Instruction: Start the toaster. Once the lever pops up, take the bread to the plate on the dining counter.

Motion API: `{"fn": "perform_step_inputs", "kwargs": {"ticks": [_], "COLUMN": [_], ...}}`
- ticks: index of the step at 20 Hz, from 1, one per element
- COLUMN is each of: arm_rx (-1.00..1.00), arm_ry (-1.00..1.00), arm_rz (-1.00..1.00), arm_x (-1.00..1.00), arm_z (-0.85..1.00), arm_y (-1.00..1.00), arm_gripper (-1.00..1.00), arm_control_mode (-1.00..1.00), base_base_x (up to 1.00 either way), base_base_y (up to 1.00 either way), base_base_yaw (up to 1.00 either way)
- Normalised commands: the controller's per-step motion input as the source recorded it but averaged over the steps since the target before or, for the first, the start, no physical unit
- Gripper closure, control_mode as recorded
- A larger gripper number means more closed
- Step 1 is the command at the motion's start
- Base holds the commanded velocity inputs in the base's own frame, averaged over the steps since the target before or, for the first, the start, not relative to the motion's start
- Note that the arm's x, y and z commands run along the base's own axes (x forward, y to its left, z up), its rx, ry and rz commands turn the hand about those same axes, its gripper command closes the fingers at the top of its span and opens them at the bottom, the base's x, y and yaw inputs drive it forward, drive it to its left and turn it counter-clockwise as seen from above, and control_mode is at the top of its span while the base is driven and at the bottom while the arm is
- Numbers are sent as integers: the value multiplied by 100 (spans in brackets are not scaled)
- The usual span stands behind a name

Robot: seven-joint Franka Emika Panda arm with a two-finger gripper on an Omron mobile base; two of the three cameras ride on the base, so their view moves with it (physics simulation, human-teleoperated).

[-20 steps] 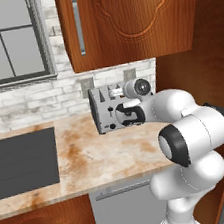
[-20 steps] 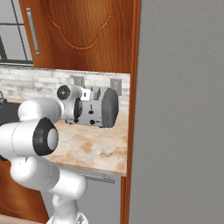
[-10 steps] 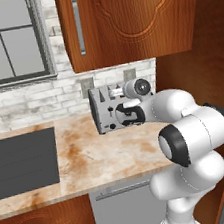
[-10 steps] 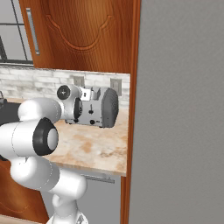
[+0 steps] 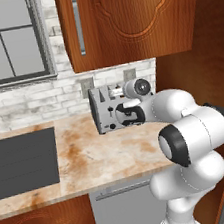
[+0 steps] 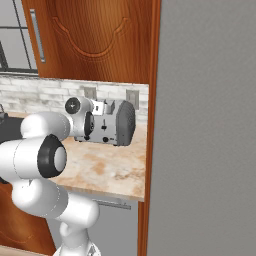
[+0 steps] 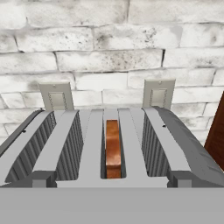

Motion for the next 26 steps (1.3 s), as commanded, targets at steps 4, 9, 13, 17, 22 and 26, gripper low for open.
{"fn": "perform_step_inputs", "kwargs": {"ticks": [4,9,13,17,22,26], "arm_rx": [0,0,0,0,0,0], "arm_ry": [0,0,0,0,0,0], "arm_rz": [0,0,0,0,0,0], "arm_x": [0,0,0,0,0,0], "arm_z": [0,0,0,0,0,0], "arm_y": [0,0,0,0,0,0], "arm_gripper": [-100,-100,-100,-100,-100,-100], "arm_control_mode": [-100,-100,-100,-100,-100,-100], "base_base_x": [0,0,0,0,0,0], "base_base_y": [0,0,0,0,0,0], "base_base_yaw": [0,0,0,0,0,0]}}
